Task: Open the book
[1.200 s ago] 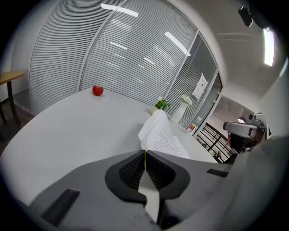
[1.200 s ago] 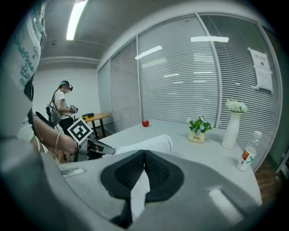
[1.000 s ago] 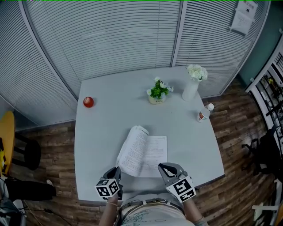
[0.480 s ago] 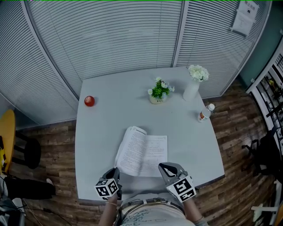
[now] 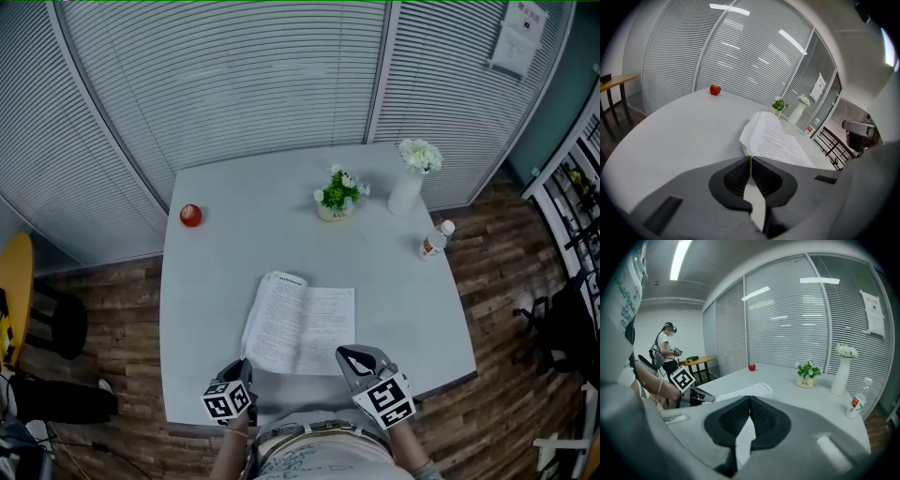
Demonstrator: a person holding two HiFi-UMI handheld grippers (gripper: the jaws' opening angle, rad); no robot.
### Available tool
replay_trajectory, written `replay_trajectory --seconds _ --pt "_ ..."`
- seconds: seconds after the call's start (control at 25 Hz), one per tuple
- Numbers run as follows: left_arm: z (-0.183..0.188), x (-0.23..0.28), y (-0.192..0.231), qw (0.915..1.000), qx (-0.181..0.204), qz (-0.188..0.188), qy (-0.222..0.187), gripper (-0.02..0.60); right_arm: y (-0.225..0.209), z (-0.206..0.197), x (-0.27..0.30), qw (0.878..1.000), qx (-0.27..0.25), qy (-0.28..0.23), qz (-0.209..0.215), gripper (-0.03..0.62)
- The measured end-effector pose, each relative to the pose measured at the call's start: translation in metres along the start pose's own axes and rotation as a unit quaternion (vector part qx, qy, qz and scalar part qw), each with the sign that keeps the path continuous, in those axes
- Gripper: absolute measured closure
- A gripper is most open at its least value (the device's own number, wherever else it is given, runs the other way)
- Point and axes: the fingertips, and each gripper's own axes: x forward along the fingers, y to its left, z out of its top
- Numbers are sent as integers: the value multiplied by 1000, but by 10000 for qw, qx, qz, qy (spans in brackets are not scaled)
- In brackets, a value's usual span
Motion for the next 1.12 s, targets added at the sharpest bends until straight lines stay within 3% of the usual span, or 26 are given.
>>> replay_trajectory --seconds 1.12 --pt "-27 10 10 9980 244 307 489 565 4 0 5 9997 -16 211 76 591"
